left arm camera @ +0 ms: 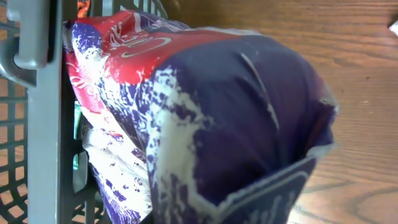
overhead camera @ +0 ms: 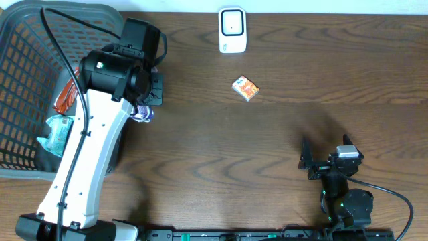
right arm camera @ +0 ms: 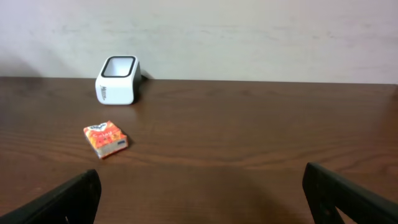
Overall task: Scan the item barcode
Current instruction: 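Carry the purple package out and place it beside the orange pack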
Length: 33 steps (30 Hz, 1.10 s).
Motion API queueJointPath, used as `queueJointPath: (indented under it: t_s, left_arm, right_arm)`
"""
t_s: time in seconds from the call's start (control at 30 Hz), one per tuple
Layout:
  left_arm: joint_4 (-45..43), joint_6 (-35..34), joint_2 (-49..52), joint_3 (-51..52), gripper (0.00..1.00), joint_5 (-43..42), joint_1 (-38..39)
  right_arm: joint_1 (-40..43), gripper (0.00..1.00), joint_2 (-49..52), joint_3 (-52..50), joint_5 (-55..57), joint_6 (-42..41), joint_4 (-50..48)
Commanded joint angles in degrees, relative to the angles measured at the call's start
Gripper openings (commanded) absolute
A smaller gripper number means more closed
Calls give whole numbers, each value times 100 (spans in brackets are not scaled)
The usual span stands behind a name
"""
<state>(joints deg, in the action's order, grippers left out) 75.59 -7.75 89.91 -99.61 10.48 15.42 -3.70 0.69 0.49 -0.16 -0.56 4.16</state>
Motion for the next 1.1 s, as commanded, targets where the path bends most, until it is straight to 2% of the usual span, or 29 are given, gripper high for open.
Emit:
queueJointPath:
  t_s: [0.0, 0.1, 0.27, 0.53, 0.67, 0.93, 1.07]
  left_arm:
    - [-39, -114, 28, 0, 7, 503, -122]
    - [-57, -232, 28, 0, 7, 837, -319]
    - [-9, -260, 28, 0, 7, 800, -852]
    - [-350, -258, 28, 0, 7, 748, -820]
    - [-872, -236, 28, 0, 7, 7, -789]
    - [-2393, -243, 79, 4, 7, -2817, -721]
    - [-2529, -260, 330, 20, 7, -2885, -492]
  right_arm:
    - [39, 99, -35, -17, 46, 63, 11]
    - [39, 99, -35, -17, 46, 63, 11]
    - [39, 99, -35, -17, 46, 63, 11]
    - [39, 99, -35, -17, 46, 63, 11]
    - [39, 99, -35, -17, 46, 63, 11]
    - [39, 99, -35, -17, 46, 63, 11]
    - [39, 99, -35, -17, 46, 66, 11]
